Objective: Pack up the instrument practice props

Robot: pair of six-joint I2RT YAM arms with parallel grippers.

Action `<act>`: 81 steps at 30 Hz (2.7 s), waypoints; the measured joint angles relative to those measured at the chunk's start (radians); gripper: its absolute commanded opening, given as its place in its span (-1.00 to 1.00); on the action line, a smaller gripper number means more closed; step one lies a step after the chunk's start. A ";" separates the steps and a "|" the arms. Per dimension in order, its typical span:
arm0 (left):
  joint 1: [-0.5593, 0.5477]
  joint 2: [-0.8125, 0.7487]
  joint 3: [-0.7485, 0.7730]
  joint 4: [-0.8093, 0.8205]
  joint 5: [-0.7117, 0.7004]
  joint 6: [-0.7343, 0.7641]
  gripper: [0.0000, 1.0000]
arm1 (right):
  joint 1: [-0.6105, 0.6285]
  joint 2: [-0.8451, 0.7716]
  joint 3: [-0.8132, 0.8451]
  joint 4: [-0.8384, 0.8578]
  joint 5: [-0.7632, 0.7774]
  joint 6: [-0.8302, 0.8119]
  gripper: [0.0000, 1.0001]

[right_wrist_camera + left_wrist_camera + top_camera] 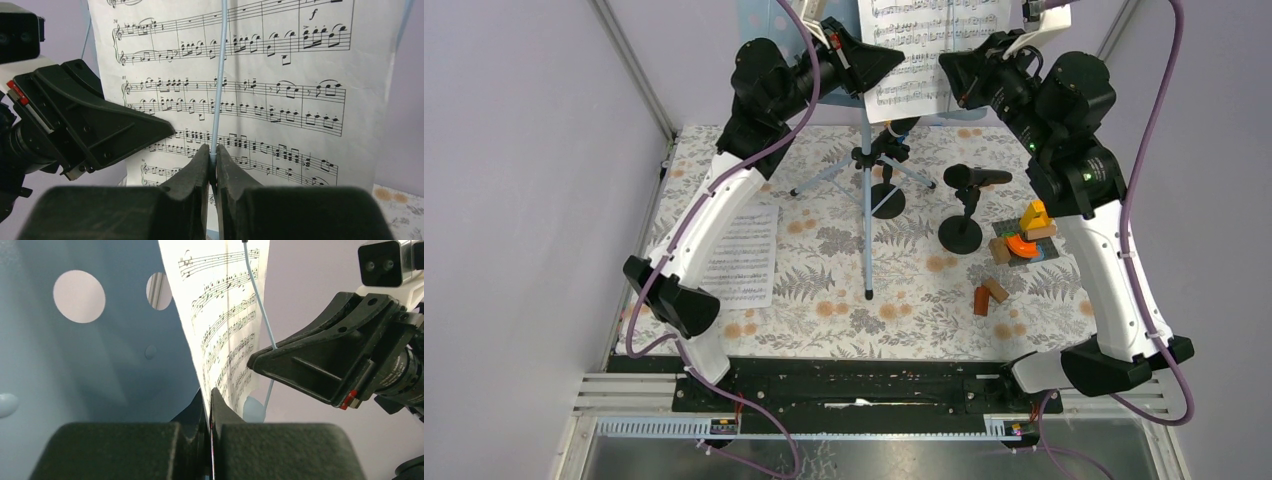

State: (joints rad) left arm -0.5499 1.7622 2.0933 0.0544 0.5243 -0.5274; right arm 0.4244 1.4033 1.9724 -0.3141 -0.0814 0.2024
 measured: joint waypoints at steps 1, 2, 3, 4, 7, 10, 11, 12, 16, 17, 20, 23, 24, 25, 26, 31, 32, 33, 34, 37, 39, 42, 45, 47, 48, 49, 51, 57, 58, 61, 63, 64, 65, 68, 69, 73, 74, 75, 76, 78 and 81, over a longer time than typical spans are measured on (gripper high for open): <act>0.000 -0.007 -0.005 -0.001 -0.006 0.004 -1.00 | 0.000 -0.002 -0.011 0.016 -0.008 -0.006 -1.00; 0.000 -0.014 -0.010 -0.003 -0.014 0.007 -1.00 | 0.000 -0.004 -0.025 0.037 -0.018 -0.013 -1.00; 0.000 -0.021 -0.014 -0.007 -0.023 0.010 -1.00 | 0.000 -0.009 -0.040 0.056 -0.025 -0.021 -1.00; 0.002 -0.029 -0.022 -0.009 -0.032 0.013 -1.00 | 0.000 -0.014 -0.055 0.074 -0.031 -0.026 -1.00; 0.011 -0.058 -0.044 -0.021 -0.063 0.026 -1.00 | -0.001 -0.035 -0.099 0.121 -0.042 -0.035 -1.00; 0.033 -0.104 -0.072 -0.060 -0.106 0.048 -1.00 | -0.001 -0.043 -0.116 0.140 -0.042 -0.040 -1.00; 0.041 -0.125 -0.083 -0.075 -0.123 0.057 -1.00 | -0.001 -0.043 -0.119 0.144 -0.041 -0.041 -1.00; 0.047 -0.146 -0.094 -0.090 -0.139 0.066 -1.00 | -0.001 -0.043 -0.121 0.147 -0.040 -0.042 -1.00; 0.068 -0.271 -0.173 -0.167 -0.227 0.122 -1.00 | -0.001 -0.051 -0.139 0.166 -0.034 -0.042 -0.89; 0.070 -0.312 -0.198 -0.186 -0.253 0.141 -1.00 | -0.001 -0.056 -0.146 0.171 -0.032 -0.042 -0.85; 0.070 -0.452 -0.290 -0.243 -0.350 0.203 -1.00 | -0.001 -0.071 -0.173 0.192 -0.018 -0.042 -0.74; 0.070 -0.588 -0.360 -0.301 -0.470 0.253 -1.00 | -0.001 -0.082 -0.186 0.196 0.004 -0.042 -0.52; 0.071 -0.631 -0.381 -0.319 -0.511 0.266 -1.00 | -0.001 -0.085 -0.188 0.196 0.012 -0.042 -0.38; 0.071 -0.682 -0.407 -0.340 -0.562 0.275 -1.00 | -0.001 -0.089 -0.193 0.195 0.019 -0.042 -0.22; 0.072 -0.730 -0.434 -0.360 -0.607 0.282 -1.00 | -0.001 -0.096 -0.201 0.192 0.032 -0.046 -0.04; 0.072 -0.919 -0.549 -0.475 -0.814 0.283 -1.00 | -0.001 -0.114 -0.220 0.193 0.064 -0.052 0.31; 0.072 -0.945 -0.566 -0.492 -0.849 0.277 -1.00 | -0.001 -0.120 -0.227 0.193 0.068 -0.053 0.33; 0.072 -0.970 -0.590 -0.511 -0.882 0.264 -1.00 | -0.001 -0.127 -0.234 0.192 0.073 -0.053 0.35; 0.072 -0.992 -0.613 -0.529 -0.909 0.251 -1.00 | -0.001 -0.135 -0.243 0.194 0.076 -0.053 0.36; 0.072 -1.056 -0.708 -0.589 -0.988 0.185 -1.00 | -0.001 -0.167 -0.278 0.195 0.084 -0.052 0.38; 0.072 -1.095 -0.780 -0.628 -1.033 0.133 -1.00 | -0.001 -0.203 -0.318 0.197 0.089 -0.052 0.39; 0.072 -1.157 -0.895 -0.676 -1.091 0.042 -1.00 | -0.001 -0.267 -0.383 0.196 0.092 -0.051 0.40; 0.072 -1.207 -0.997 -0.703 -1.124 -0.035 -1.00 | -0.001 -0.345 -0.457 0.195 0.095 -0.038 0.42; 0.072 -1.209 -1.046 -0.702 -1.128 -0.072 -1.00 | -0.001 -0.391 -0.497 0.188 0.098 -0.029 0.44; 0.072 -1.201 -1.064 -0.701 -1.127 -0.082 -1.00 | -0.001 -0.416 -0.517 0.181 0.098 -0.022 0.45; 0.072 -1.184 -1.083 -0.698 -1.125 -0.094 -1.00 | -0.001 -0.438 -0.535 0.173 0.099 -0.018 0.47; 0.072 -1.130 -1.109 -0.686 -1.117 -0.104 -1.00 | -0.001 -0.493 -0.586 0.146 0.099 -0.008 0.50; 0.085 -0.895 -1.080 -0.697 -1.063 -0.062 -1.00 | -0.001 -0.595 -0.697 0.013 0.099 0.008 0.55; 0.097 -0.851 -1.060 -0.706 -1.046 -0.043 -1.00 | -0.001 -0.609 -0.714 -0.013 0.099 0.013 0.56; 0.156 -0.762 -1.019 -0.720 -0.977 0.021 -1.00 | -0.001 -0.634 -0.758 -0.078 0.096 0.024 0.58; 0.223 -0.729 -1.005 -0.732 -0.902 0.070 -1.00 | -0.001 -0.642 -0.779 -0.103 0.088 0.033 0.58; 0.275 -0.711 -0.999 -0.738 -0.846 0.102 -1.00 | -0.001 -0.645 -0.791 -0.115 0.081 0.039 0.58; 0.322 -0.695 -0.996 -0.740 -0.793 0.133 -1.00 | -0.001 -0.645 -0.801 -0.125 0.073 0.045 0.59; 0.450 -0.621 -0.974 -0.764 -0.627 0.220 -1.00 | -0.001 -0.641 -0.821 -0.140 0.049 0.066 0.59; 0.482 -0.580 -0.954 -0.773 -0.581 0.246 -1.00 | -0.001 -0.637 -0.827 -0.145 0.036 0.076 0.59; 0.559 -0.407 -0.887 -0.778 -0.371 0.319 -1.00 | -0.001 -0.617 -0.835 -0.154 -0.003 0.101 0.63; 0.570 -0.381 -0.887 -0.782 -0.334 0.328 -1.00 | -0.001 -0.611 -0.835 -0.156 -0.016 0.104 0.64; 0.579 -0.364 -0.890 -0.786 -0.309 0.335 -1.00 | -0.001 -0.604 -0.835 -0.161 -0.021 0.106 0.65; 0.588 -0.355 -0.896 -0.786 -0.291 0.338 -1.00 | -0.001 -0.601 -0.835 -0.168 -0.027 0.107 0.66; 0.604 -0.353 -0.917 -0.784 -0.268 0.345 -1.00 | -0.001 -0.594 -0.839 -0.176 -0.035 0.109 0.67; 0.616 -0.345 -0.931 -0.792 -0.286 0.356 -1.00 | -0.001 -0.598 -0.852 -0.177 -0.040 0.110 0.67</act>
State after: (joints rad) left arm 0.0658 1.4174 1.1625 -0.7376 0.2382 -0.1719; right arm 0.4236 0.8051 1.1206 -0.4908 -0.1219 0.3126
